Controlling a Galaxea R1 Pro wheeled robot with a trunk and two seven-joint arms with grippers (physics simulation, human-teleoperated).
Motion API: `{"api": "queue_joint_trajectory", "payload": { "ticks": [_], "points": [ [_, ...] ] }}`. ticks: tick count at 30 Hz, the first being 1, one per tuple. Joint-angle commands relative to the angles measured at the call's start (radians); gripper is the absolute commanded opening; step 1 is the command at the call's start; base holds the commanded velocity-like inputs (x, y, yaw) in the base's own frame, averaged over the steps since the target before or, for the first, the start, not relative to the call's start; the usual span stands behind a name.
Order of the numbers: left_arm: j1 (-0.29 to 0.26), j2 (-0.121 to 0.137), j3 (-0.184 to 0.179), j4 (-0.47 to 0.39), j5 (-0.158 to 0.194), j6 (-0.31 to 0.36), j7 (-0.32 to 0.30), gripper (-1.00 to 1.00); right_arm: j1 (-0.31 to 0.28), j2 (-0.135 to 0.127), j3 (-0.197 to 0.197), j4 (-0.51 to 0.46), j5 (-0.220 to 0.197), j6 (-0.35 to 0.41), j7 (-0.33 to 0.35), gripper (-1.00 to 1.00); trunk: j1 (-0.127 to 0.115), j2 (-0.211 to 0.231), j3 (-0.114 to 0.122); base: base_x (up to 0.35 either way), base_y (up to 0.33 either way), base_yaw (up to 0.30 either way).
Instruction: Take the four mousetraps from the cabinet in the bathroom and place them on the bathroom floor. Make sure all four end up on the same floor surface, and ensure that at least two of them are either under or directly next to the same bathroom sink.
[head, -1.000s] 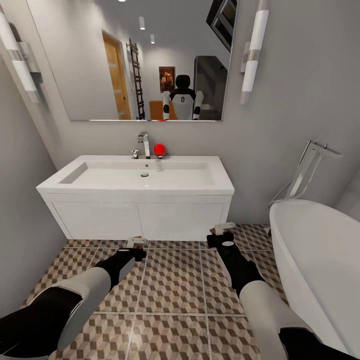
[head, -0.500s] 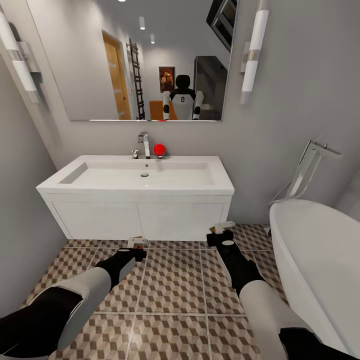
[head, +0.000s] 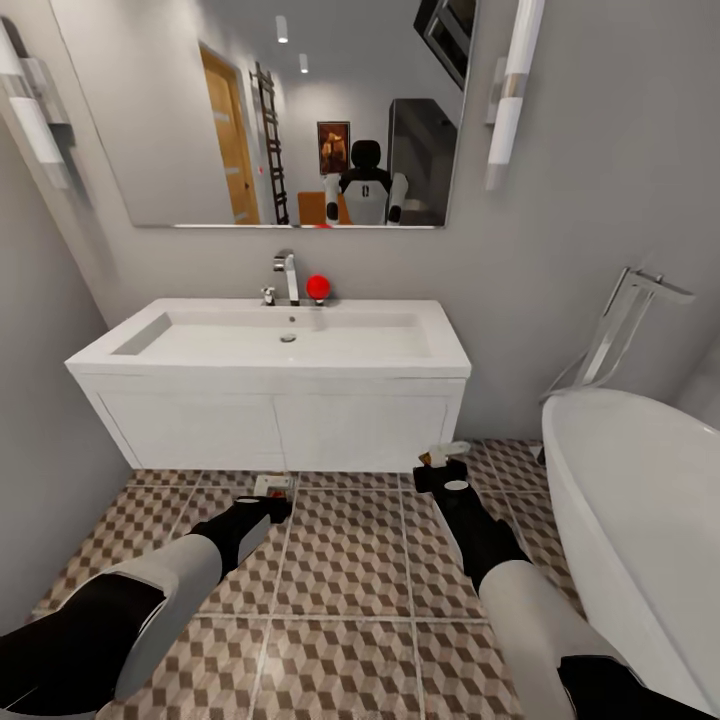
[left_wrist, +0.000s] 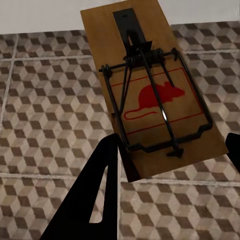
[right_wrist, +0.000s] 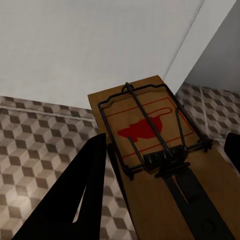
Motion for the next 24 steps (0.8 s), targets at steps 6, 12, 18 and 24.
{"api": "queue_joint_trajectory", "payload": {
  "ticks": [6,12,18,24],
  "points": [
    [0.0,0.0,-0.009,-0.004,0.008,0.006,0.006,-1.0,0.0,0.001,-0.004,-0.001,0.009,0.005,0.0,-1.0,0.023,-0.043,-0.029,0.0,0.0,0.0],
    [0.0,0.0,-0.008,-0.023,0.007,0.005,0.004,-1.0,0.0,0.001,-0.004,-0.003,0.009,0.005,0.001,-1.0,0.046,-0.085,-0.057,0.0,0.0,0.0],
    [0.0,0.006,-0.009,-0.106,0.006,0.01,0.006,-1.0,0.0,0.001,-0.004,-0.003,0.009,0.005,0.001,-1.0,0.069,-0.127,-0.086,0.0,0.0,0.0],
    [0.0,0.008,-0.008,-0.133,0.007,0.012,0.007,-1.0,0.0,0.001,-0.004,-0.002,0.009,0.005,0.002,-1.0,0.092,-0.169,-0.114,0.0,0.0,0.0]
  ]
}}
